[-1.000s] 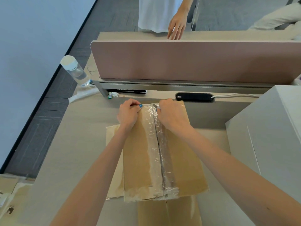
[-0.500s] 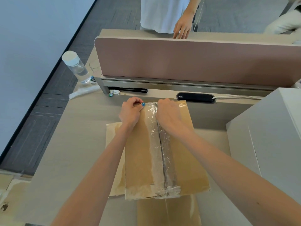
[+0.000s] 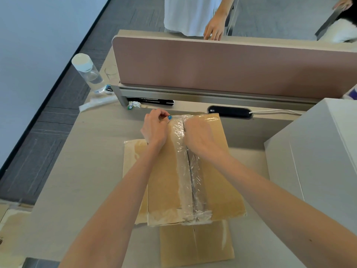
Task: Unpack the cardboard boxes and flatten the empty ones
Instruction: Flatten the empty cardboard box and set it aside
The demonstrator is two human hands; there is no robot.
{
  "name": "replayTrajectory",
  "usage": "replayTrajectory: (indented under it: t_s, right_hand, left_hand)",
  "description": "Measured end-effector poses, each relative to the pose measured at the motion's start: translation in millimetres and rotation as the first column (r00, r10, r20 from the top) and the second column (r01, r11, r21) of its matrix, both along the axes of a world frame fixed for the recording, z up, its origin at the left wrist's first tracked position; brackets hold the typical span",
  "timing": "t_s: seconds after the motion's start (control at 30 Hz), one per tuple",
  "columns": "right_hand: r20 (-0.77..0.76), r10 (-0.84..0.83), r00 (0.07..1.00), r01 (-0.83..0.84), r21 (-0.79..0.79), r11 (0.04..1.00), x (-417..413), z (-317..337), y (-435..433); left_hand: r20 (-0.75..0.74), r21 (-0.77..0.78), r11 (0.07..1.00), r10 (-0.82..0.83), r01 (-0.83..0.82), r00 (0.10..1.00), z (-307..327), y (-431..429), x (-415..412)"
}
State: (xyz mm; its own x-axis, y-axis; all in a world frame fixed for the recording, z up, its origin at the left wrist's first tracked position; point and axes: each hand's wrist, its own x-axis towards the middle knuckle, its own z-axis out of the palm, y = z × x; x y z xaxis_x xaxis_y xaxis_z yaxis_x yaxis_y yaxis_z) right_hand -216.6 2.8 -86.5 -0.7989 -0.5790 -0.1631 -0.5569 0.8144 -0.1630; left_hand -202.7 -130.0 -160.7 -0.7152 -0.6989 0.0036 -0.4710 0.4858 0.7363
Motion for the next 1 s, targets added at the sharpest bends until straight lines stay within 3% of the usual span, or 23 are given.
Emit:
replayTrajectory:
  t_s: [0.4,0.5,0.7,1.0]
  right_hand:
    - [0.125,0.028,0.992,-0.032,0.031,0.999,53,8,40]
    - [0.146,0.002,0.989,-0.001,-0.002,1.0,66,10,48]
    - [0.127,-0.041,0.991,0.046,-0.036,0.998,71,4,54]
    - [0.073,-0.049,0.996,0.053,-0.058,0.997,79,0,59]
  left_hand:
    - [-0.071,-0.041,0.999,-0.009,0.006,0.997,3,6,4]
    - [-0.108,-0.128,0.989,-0.086,0.072,0.99,2,4,6]
    - [0.244,-0.382,0.816,-0.363,0.433,0.899,-7,4,52]
    - [0.39,-0.409,0.684,-0.468,0.604,0.793,-11,47,148]
